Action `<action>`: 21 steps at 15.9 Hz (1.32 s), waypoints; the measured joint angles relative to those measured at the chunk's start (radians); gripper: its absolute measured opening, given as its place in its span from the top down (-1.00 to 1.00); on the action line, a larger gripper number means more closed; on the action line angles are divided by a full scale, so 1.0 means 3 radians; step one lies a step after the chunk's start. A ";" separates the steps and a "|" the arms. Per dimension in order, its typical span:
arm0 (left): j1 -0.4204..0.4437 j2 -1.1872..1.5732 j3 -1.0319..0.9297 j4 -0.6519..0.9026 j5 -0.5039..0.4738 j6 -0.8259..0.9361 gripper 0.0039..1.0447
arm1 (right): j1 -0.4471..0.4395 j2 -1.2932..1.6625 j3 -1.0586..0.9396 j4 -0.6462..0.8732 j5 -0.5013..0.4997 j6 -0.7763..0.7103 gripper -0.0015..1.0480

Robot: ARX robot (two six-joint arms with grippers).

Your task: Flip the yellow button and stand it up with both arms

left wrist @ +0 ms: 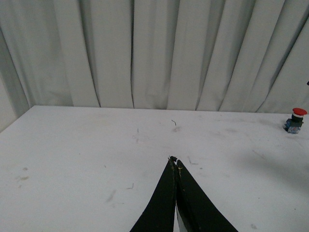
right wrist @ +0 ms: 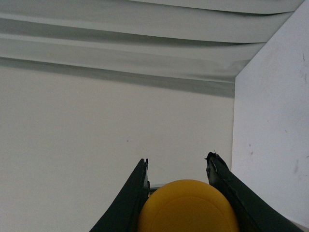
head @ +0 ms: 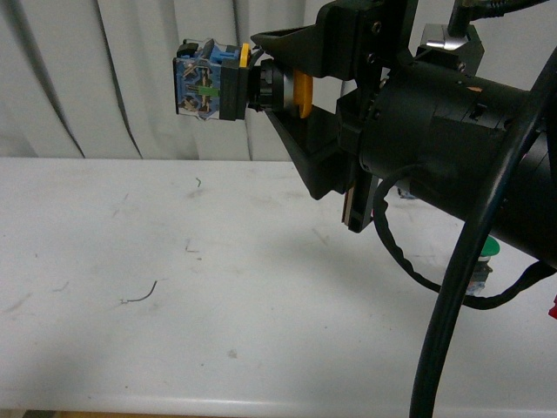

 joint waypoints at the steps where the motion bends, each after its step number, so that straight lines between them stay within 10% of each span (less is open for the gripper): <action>1: 0.0000 -0.0038 -0.0032 0.0023 0.0000 0.0000 0.97 | 0.0003 0.0000 0.0000 0.0000 0.0000 -0.0001 0.34; 7: 0.0000 -0.0122 -0.0137 0.0017 -0.0001 -0.0001 0.94 | 0.0017 0.0001 -0.0001 0.0001 0.0001 -0.0042 0.34; 10: 0.0000 -0.0122 -0.0137 0.0014 -0.0001 0.0000 0.36 | -0.0072 -0.0079 -0.0034 -0.0011 0.0014 -0.0415 0.34; 16: 0.0000 -0.0122 -0.0137 0.0014 -0.0001 0.0001 -0.89 | -0.0226 -0.0593 0.0102 -0.1122 0.1268 -0.3006 0.34; 21: 0.0000 -0.0122 -0.0137 0.0014 -0.0001 0.0003 -0.88 | -0.0478 -0.0528 0.0170 -0.1170 0.2257 -0.5202 0.34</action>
